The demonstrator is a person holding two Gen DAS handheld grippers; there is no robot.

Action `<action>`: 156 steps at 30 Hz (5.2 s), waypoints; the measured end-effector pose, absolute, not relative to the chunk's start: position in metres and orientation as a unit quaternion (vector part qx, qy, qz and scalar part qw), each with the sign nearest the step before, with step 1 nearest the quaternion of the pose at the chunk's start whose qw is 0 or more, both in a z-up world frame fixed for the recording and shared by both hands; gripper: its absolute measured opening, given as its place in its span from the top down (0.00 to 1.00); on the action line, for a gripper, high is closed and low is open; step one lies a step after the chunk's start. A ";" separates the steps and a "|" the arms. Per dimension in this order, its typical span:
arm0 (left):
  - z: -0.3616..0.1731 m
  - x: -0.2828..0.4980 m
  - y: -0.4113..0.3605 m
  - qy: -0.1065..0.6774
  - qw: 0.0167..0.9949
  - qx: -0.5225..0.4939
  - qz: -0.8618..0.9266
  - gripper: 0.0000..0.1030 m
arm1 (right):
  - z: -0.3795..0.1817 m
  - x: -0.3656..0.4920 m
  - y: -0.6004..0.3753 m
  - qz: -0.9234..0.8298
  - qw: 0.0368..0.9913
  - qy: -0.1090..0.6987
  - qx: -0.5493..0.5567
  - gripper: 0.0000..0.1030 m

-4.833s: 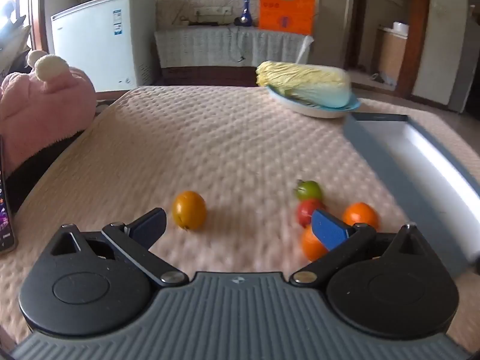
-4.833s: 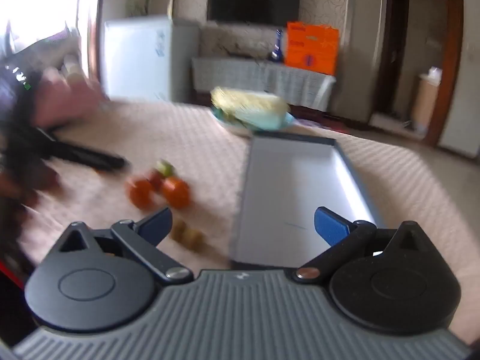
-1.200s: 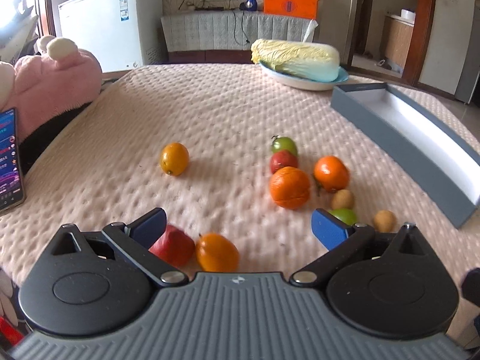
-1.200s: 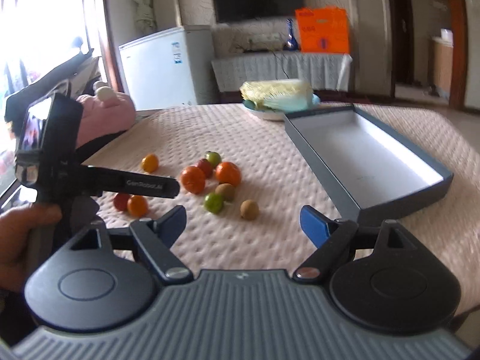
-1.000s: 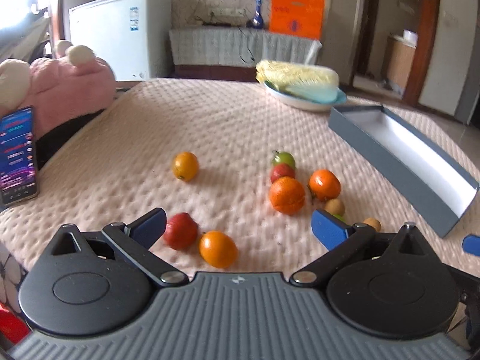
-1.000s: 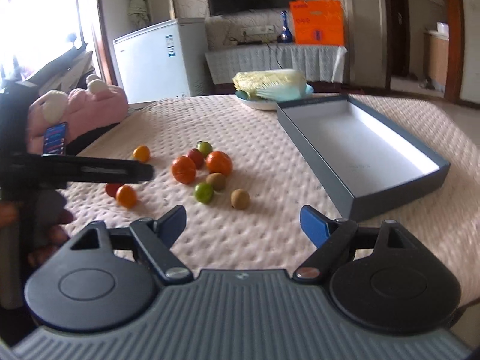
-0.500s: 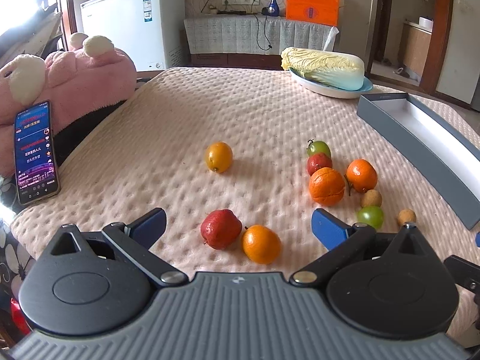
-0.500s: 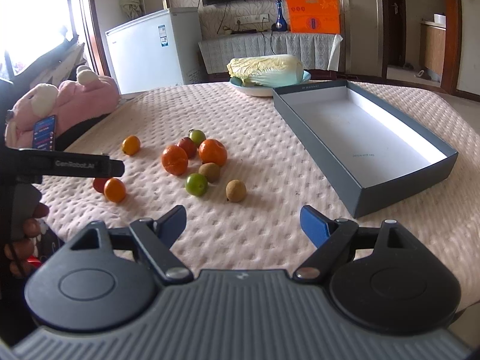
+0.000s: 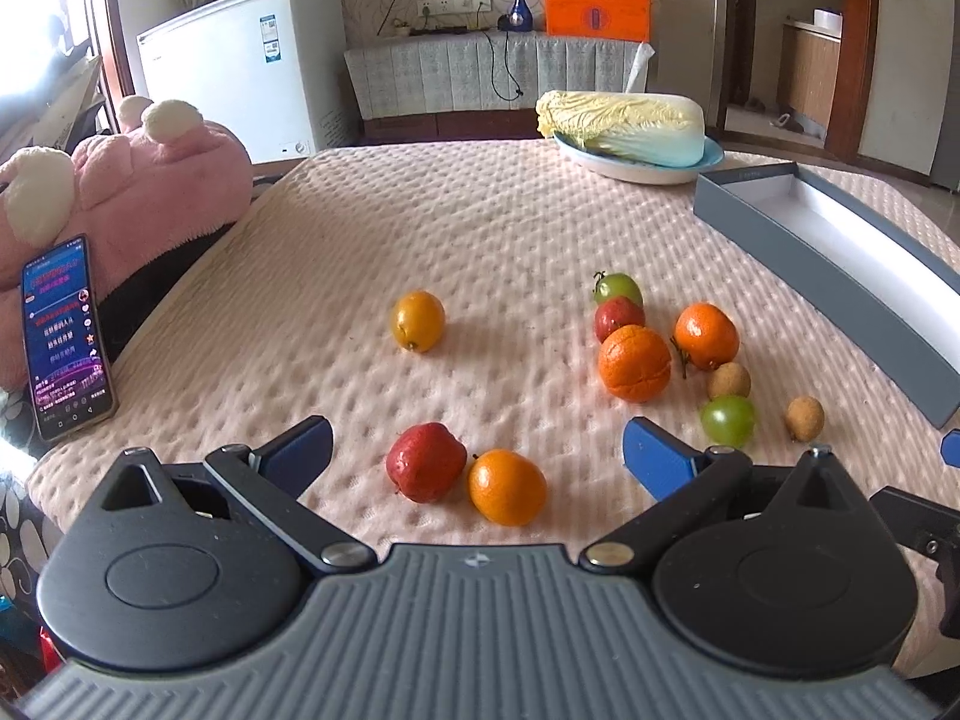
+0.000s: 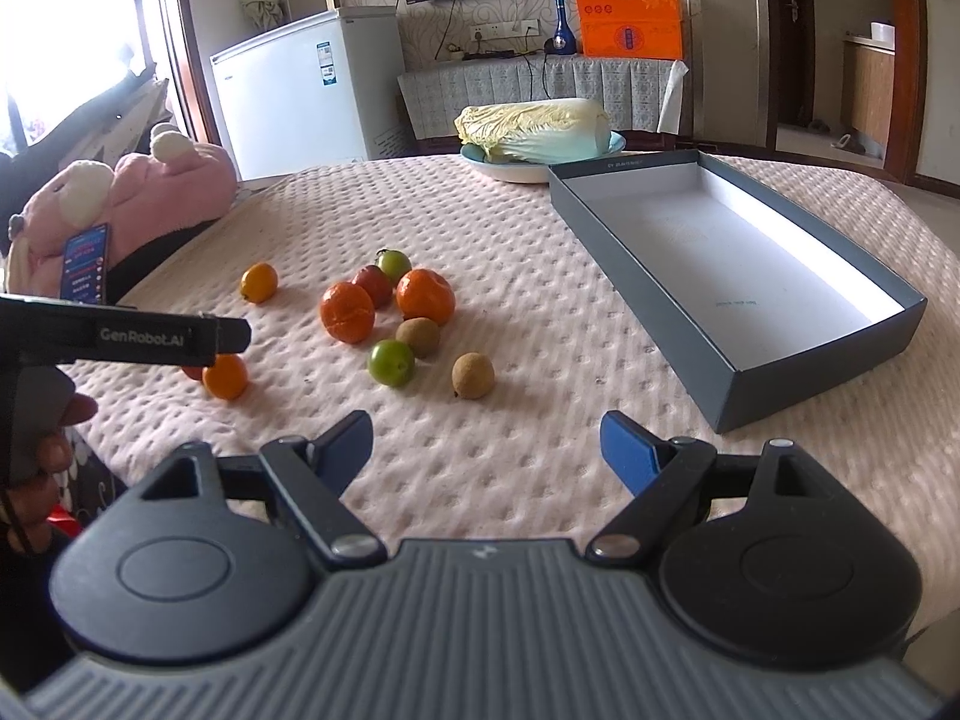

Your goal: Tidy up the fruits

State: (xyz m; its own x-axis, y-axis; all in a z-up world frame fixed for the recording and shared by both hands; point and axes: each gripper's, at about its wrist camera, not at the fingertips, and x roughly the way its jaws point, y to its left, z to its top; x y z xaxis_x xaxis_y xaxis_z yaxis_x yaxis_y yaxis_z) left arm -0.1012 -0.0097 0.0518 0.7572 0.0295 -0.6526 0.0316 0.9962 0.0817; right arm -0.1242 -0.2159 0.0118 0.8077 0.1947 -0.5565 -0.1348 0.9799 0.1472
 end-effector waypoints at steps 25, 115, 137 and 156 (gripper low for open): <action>0.052 -0.098 -0.008 0.348 0.937 0.028 -0.012 0.00 | 0.012 -0.125 -0.204 0.113 0.949 0.294 0.028 0.18; 0.031 -0.099 -0.007 0.364 0.921 0.064 -0.121 0.38 | -0.005 -0.054 -0.194 0.135 0.931 0.336 -0.047 0.68; 0.024 -0.090 -0.013 0.374 0.916 0.048 -0.139 0.66 | 0.032 -0.071 -0.242 0.040 0.974 0.220 0.032 0.76; 0.036 -0.086 -0.050 0.341 0.920 0.025 -0.191 0.66 | 0.002 -0.046 -0.283 -0.018 0.935 0.344 0.087 0.77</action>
